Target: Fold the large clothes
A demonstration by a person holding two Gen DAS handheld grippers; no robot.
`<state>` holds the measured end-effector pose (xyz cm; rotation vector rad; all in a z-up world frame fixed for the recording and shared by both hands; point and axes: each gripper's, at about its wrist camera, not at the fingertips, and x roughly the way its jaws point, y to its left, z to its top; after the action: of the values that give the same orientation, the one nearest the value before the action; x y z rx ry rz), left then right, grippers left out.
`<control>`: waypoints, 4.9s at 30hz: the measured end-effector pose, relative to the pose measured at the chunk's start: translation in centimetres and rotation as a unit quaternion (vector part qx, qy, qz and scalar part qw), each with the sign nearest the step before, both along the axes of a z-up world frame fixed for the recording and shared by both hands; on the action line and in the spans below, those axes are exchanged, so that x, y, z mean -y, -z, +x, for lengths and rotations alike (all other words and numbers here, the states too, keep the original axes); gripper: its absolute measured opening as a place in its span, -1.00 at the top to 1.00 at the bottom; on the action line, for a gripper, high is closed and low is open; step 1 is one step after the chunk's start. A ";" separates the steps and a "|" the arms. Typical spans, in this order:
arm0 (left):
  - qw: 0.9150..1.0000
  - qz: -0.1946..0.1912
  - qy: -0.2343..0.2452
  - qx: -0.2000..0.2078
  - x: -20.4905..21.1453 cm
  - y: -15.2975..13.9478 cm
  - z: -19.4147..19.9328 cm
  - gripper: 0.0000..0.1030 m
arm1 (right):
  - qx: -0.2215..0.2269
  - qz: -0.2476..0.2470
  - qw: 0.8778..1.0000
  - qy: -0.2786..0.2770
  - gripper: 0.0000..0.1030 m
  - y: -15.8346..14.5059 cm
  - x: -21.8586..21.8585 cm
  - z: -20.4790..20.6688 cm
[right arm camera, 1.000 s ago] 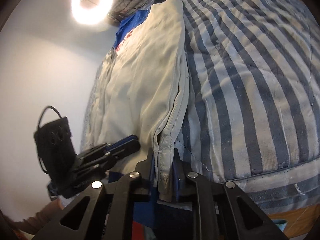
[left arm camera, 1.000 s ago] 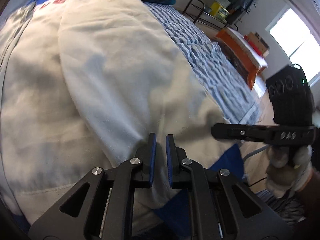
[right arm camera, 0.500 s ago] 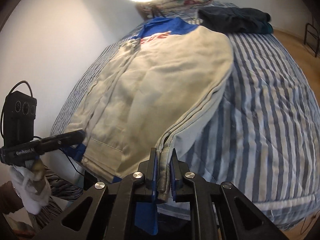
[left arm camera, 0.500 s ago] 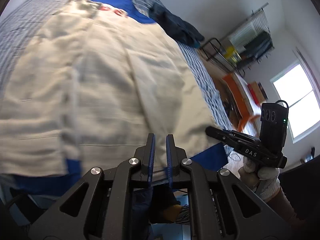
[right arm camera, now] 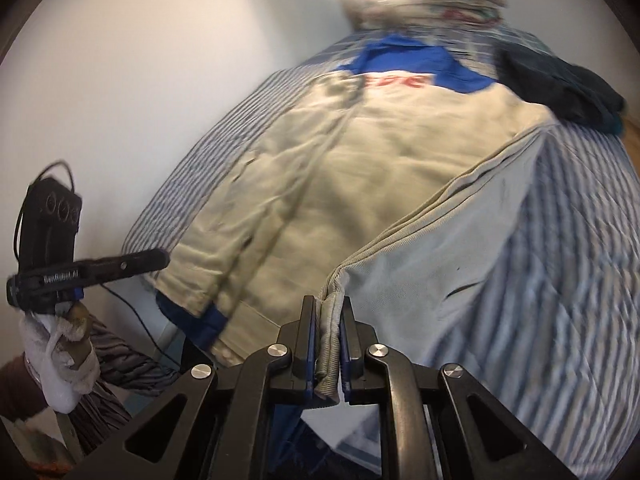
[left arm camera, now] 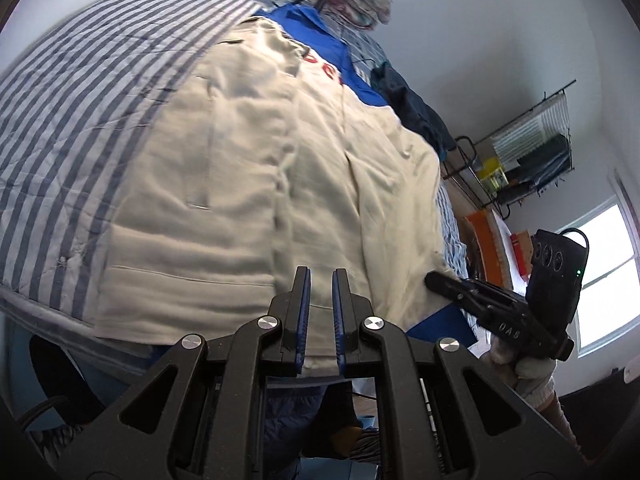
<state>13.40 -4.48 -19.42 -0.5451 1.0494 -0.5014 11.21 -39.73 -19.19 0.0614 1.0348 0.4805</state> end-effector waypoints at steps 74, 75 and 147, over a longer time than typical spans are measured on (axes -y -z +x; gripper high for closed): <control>0.991 0.014 0.128 -0.039 9.2 6.1 2.8 0.88 | 0.005 -0.007 0.985 0.170 0.85 -1.2 4.1 35.3; 0.991 0.014 0.125 -0.042 9.0 6.3 2.9 0.88 | 0.003 -0.030 0.986 0.164 0.85 -0.8 2.8 36.1; 0.978 0.155 0.140 0.016 -2.0 4.9 2.8 0.28 | 0.007 -0.018 0.999 0.032 0.14 3.9 -2.1 -4.0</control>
<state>16.18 -2.43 -24.28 -0.1129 1.1545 -0.5769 7.16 -37.67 -23.10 0.0595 1.0233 0.4029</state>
